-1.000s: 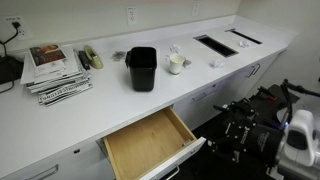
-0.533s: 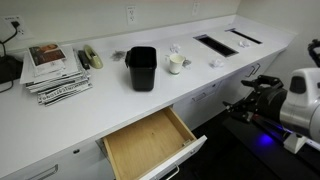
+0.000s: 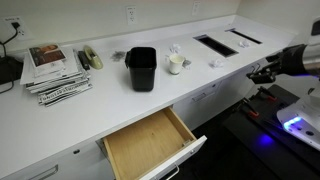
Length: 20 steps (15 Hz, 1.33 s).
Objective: Open the second drawer from the right then put the white paper in the open drawer
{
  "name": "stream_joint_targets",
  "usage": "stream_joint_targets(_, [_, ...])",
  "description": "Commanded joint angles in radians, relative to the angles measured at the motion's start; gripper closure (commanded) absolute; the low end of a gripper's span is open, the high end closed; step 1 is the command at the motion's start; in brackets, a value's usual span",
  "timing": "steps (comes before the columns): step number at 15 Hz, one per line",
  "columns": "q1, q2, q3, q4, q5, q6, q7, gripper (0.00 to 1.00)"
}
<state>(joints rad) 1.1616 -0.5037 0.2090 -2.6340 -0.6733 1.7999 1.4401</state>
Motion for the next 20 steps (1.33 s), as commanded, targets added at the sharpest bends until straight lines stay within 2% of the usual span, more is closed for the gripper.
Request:
stream_joint_targets(1, [-0.005,-0.251,-0.161,-0.183,-0.05,0.139,-0.178,0.0])
stream_joint_targets(2, [-0.114,-0.301,-0.124,-0.216,-0.022,0.195,-0.261,0.0])
stream_joint_targets(3, [-0.157,-0.284,-0.108,-0.2,-0.013,0.164,-0.258,0.0])
stream_joint_targets(4, [-0.067,-0.205,-0.142,-0.15,-0.031,0.132,-0.192,0.0])
stream_joint_targets(6, [-0.136,-0.258,-0.132,-0.174,-0.028,0.138,-0.242,0.0])
stream_joint_targets(9, [-0.144,-0.27,-0.122,-0.175,-0.026,0.138,-0.244,0.0])
stream_joint_targets(10, [-0.262,-0.267,-0.045,-0.174,0.021,0.178,-0.301,0.0])
stream_joint_targets(12, [-0.337,-0.274,-0.072,-0.159,0.012,0.17,-0.403,0.0])
stream_joint_targets(15, [-0.491,-0.269,-0.154,-0.138,-0.004,0.218,-0.639,0.0])
stream_joint_targets(16, [-0.456,-0.245,-0.259,-0.121,-0.047,0.217,-0.687,0.0])
stream_joint_targets(17, [-0.486,-0.227,-0.314,-0.108,-0.044,0.25,-0.786,0.0])
stream_joint_targets(20, [-0.472,-0.166,-0.52,-0.076,-0.006,0.362,-1.011,0.0])
